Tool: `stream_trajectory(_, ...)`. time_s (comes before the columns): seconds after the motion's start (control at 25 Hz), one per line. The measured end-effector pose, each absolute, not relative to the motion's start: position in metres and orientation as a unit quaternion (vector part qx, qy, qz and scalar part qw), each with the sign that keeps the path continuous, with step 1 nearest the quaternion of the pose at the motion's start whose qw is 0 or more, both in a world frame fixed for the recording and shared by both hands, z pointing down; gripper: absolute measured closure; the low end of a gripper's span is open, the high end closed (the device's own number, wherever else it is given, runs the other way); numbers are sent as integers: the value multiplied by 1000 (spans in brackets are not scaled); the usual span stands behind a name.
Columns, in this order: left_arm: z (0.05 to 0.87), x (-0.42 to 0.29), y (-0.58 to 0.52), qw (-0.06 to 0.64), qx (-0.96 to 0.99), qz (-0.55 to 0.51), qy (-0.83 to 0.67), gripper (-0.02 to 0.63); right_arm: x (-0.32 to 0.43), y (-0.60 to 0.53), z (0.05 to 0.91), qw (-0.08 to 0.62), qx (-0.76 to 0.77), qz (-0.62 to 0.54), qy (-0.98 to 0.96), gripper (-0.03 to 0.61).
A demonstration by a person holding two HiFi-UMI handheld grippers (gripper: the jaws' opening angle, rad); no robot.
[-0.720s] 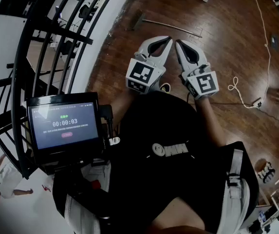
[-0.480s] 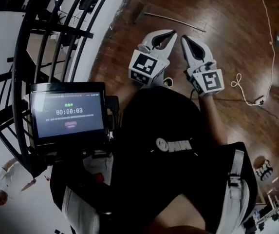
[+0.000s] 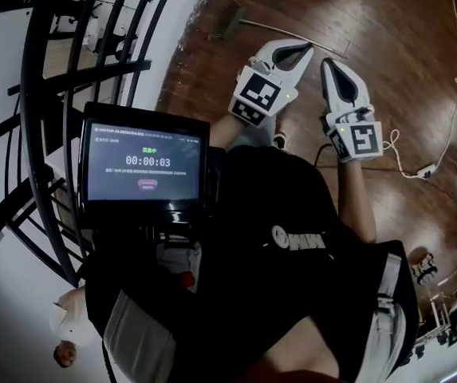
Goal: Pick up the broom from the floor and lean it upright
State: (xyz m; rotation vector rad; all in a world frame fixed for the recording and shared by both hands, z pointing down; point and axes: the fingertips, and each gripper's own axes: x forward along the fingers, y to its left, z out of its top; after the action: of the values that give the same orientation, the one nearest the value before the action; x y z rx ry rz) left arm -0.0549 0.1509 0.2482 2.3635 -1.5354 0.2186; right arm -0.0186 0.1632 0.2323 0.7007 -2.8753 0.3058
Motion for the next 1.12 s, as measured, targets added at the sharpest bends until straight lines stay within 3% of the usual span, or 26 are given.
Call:
stream_trajectory(0.12,272,-78,86,159,843,86,-507,600,-48,103,244,83,235,105,-963,574)
stream_trajectory(0.24,287,-94,65,118,857,153,-478,586,-63,81,243,81,231,105,-964,575)
stream_trajectory(0.28,297,-96,63,101,860,194,-461,443,-64,77,241,83,232,107,-963,575)
stream_trajectory(0.32,312,-97,58,88,861,238,-440,355,-62,68,242,84,235,108,-962,575)
stream_trajectory(0.44,396,-91,33,74,860,351,-363,276,-46,20,268,89,257,111,-956,575)
stream_trajectory(0.72,648,-68,14,114,823,505,-231,267,17,-47,420,108,325,164,-925,575)
stream_trajectory(1.12,998,-49,12,169,771,585,-184,282,67,-74,675,134,376,216,-891,575)
